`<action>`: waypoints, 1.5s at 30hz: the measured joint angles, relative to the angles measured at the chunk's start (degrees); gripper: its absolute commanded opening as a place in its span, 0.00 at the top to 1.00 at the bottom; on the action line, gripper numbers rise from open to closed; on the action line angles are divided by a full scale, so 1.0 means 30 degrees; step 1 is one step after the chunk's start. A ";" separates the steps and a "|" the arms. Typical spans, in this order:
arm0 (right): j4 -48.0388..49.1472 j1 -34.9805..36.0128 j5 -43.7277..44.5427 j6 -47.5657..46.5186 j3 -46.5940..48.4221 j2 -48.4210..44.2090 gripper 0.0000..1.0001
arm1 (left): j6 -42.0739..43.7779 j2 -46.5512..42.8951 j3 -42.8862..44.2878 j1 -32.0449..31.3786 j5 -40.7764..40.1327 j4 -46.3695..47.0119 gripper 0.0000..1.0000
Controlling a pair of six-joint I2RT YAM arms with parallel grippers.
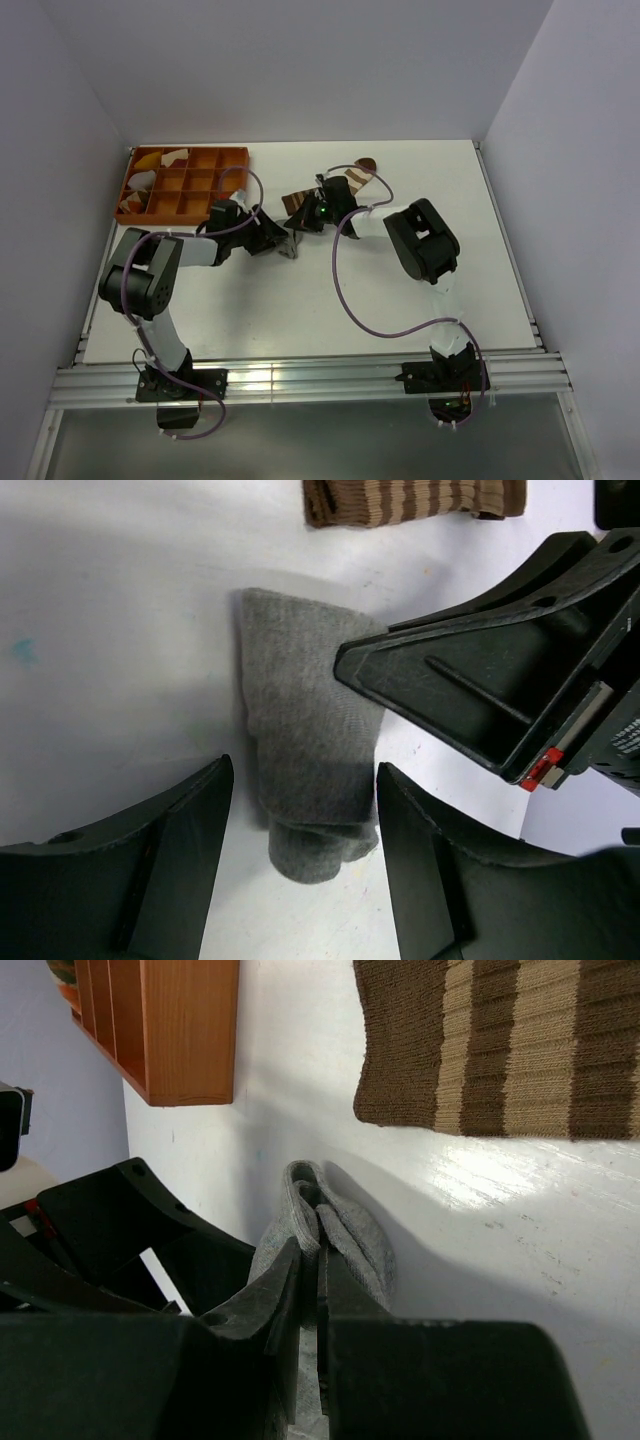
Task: Roll the socks
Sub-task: Roll the sock at the center of the board.
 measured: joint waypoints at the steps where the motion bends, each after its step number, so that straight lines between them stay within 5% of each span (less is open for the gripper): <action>1: 0.0044 0.0000 -0.0007 0.0051 -0.0066 -0.0007 1.00 | -0.0051 0.0124 0.0007 -0.0007 0.0146 0.0248 0.35; 8: 0.0576 0.0000 -0.0015 0.0270 -0.0372 -0.0036 1.00 | -0.0517 0.0889 0.0051 -0.0197 0.0641 0.1413 0.46; 14: 0.0801 0.0000 0.0015 0.0270 -0.0656 -0.0189 1.00 | -0.0532 0.1297 0.0328 -0.0597 0.0539 0.1282 0.75; 18: 0.0845 0.0000 0.0124 0.0255 -0.0809 -0.0284 0.85 | -0.0386 0.1311 0.0743 -0.0663 0.0401 0.0415 1.00; 21: 0.0801 0.0000 0.0335 0.0073 -0.1020 -0.0525 0.63 | 0.0124 0.1311 0.1756 -0.0809 0.0066 -0.1537 1.00; 26: -0.0168 0.0000 0.1217 -0.0743 -0.1625 -0.1515 0.49 | 0.1858 0.1326 0.4437 -0.1508 -0.1763 -0.6462 1.00; 35: -0.3191 0.0022 0.3592 -0.1902 -0.2251 -0.4437 0.48 | 0.4896 0.2703 0.9734 -0.4087 -0.7315 -1.3704 1.00; 45: -0.3453 0.0022 0.3337 -0.1668 -0.2441 -0.4146 0.48 | 0.6193 0.3293 1.1358 -0.5858 -1.1132 -1.5970 1.00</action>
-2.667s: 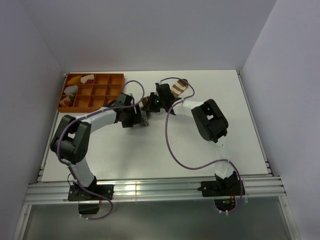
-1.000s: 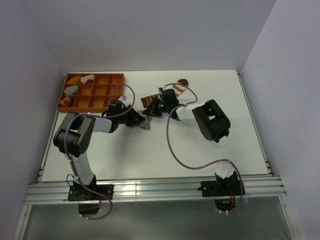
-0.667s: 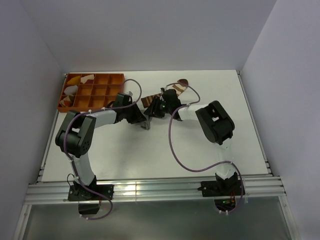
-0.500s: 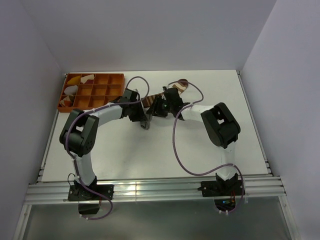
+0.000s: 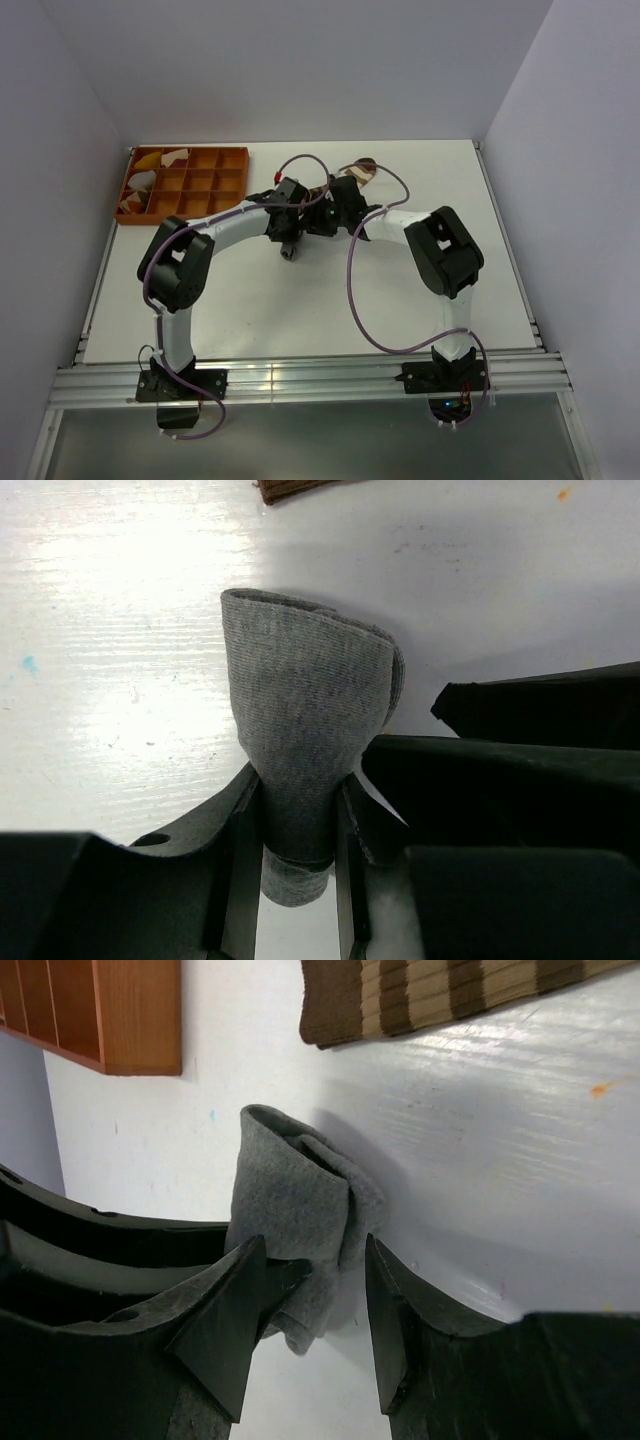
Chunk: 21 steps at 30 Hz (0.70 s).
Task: Roll the socks
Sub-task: Roll the sock at the center of the board.
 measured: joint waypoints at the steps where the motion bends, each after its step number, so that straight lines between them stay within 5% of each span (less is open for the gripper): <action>1: 0.0022 0.0000 -0.0160 0.0022 0.0007 0.0058 0.48 | 0.0058 0.0000 0.0007 -0.0080 -0.0160 -0.0029 1.00; 21: 0.2608 -0.0226 -0.2178 0.1348 -0.0015 0.1537 0.48 | 0.0962 0.0131 0.0306 -0.0765 -0.1435 -0.0860 1.00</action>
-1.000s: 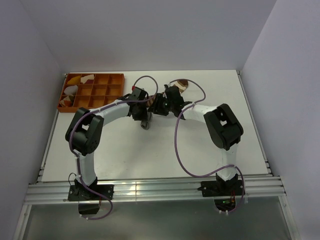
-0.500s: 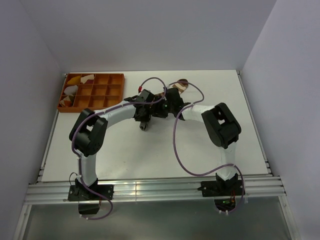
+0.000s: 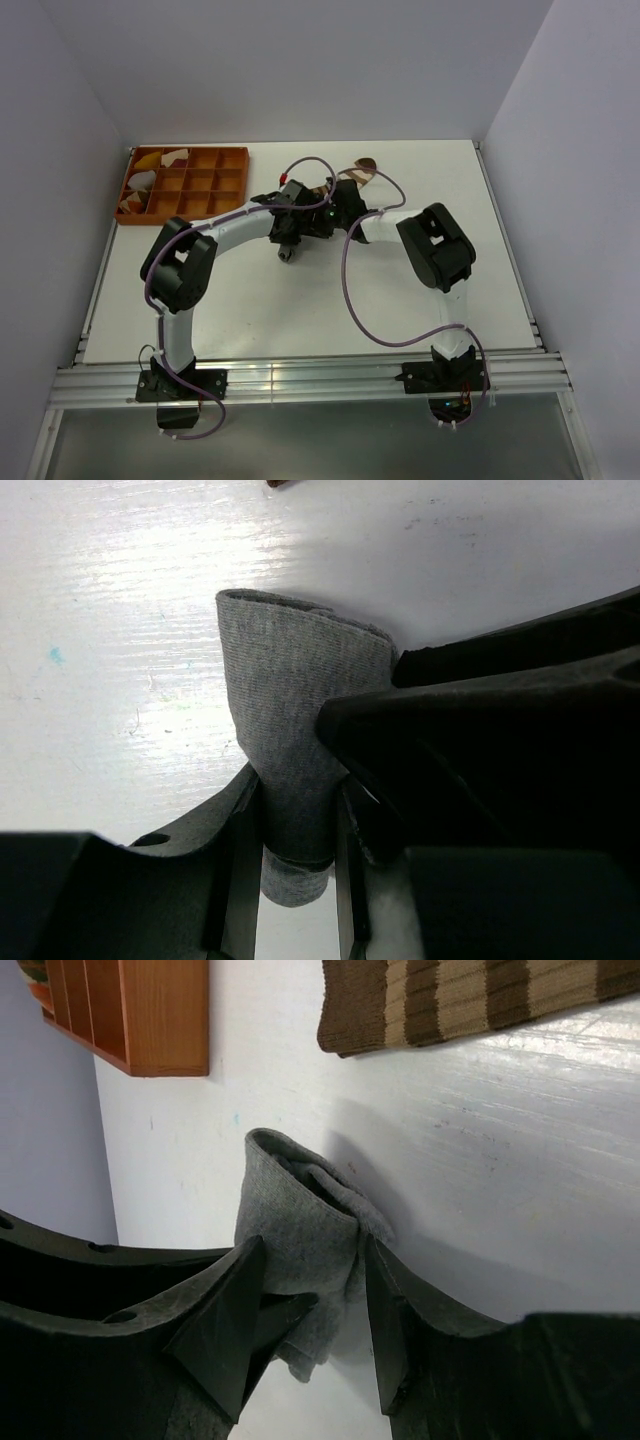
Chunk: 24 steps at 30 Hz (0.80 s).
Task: Roll the socks
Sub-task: Roll the sock at the center of the board.
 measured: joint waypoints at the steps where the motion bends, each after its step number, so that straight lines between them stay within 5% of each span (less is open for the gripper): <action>1: 0.0182 -0.0058 -0.0007 0.0000 -0.0175 -0.0015 0.48 | 0.0000 0.0015 0.0036 -0.0015 -0.0007 -0.0022 1.00; 24: 0.2164 -0.0780 -0.1836 -0.0058 -0.1144 0.0656 0.49 | 0.0211 0.0102 0.0153 -0.0080 0.0066 -0.0087 1.00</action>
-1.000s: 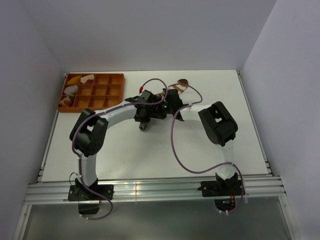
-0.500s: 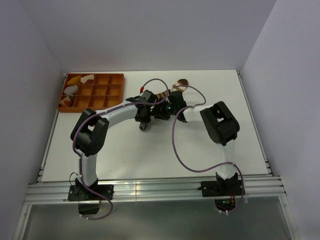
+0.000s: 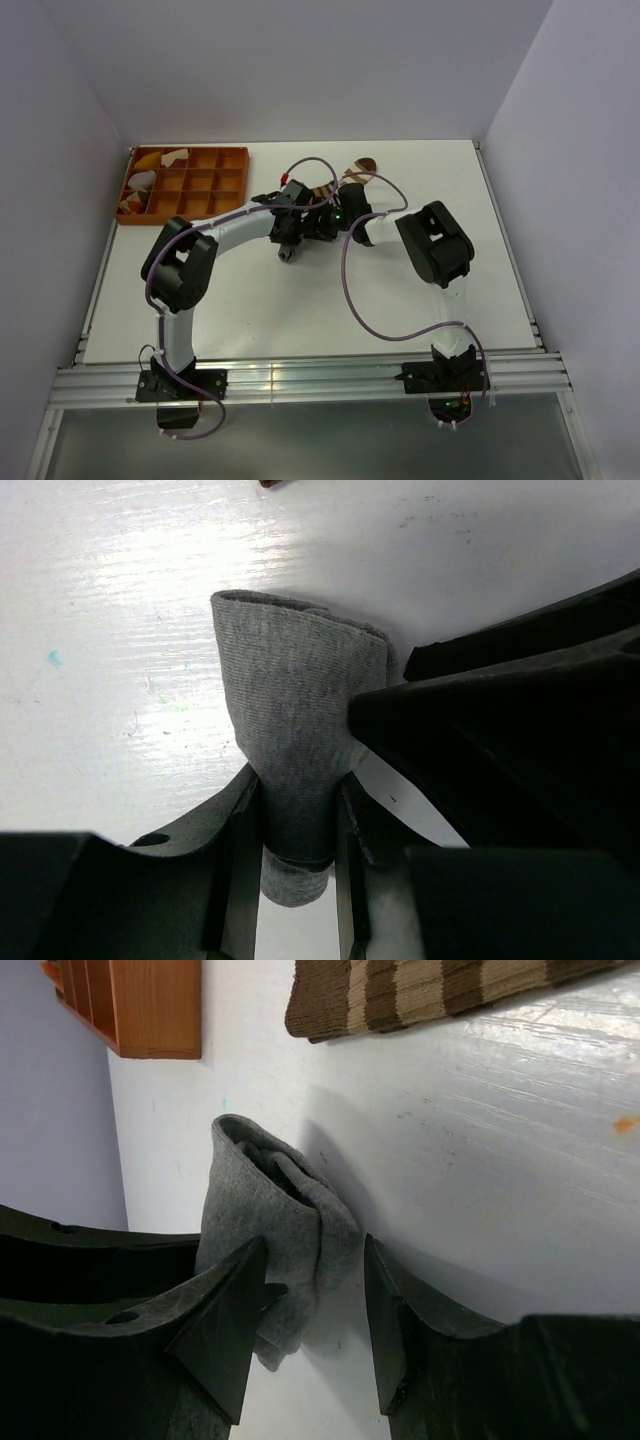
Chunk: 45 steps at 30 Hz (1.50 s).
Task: Roll the socks
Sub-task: Roll the sock at the center of the board, then pick up the sock at the center of the board.
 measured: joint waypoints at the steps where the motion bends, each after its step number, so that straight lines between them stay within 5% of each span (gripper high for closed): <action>1: 0.0117 0.0000 -0.0087 0.0029 0.0022 0.0080 0.50 | 0.0022 0.0000 0.0000 0.0007 0.0029 0.0015 1.00; 7: 0.0780 0.0029 -0.0678 0.0408 0.0306 0.0699 0.71 | 0.0138 0.0000 -0.0007 0.0044 0.0189 0.0080 1.00; 11: 0.1180 0.0036 -0.0831 0.0576 0.0313 0.0794 1.00 | 0.0153 0.0000 -0.0044 0.0051 0.0248 0.0124 1.00; 18: 0.1253 0.0036 -0.0816 0.0408 0.0313 0.0816 1.00 | 0.0138 0.0000 -0.0044 0.0058 0.0291 0.0124 0.98; 26: 0.1071 0.0044 -0.0561 -0.0306 0.0306 0.0801 1.00 | -0.0488 -0.0124 -0.0226 0.0066 0.0692 0.0437 0.38; 33: 0.0816 0.0233 -0.0459 -0.0889 0.0299 0.0794 1.00 | -0.1253 -0.1362 -0.1552 0.0685 0.2674 0.1268 0.27; 45: 0.0772 0.0255 -0.0408 -0.1377 0.0299 0.0758 1.00 | -0.3548 -0.4918 -0.5610 0.4510 0.7665 0.5668 0.31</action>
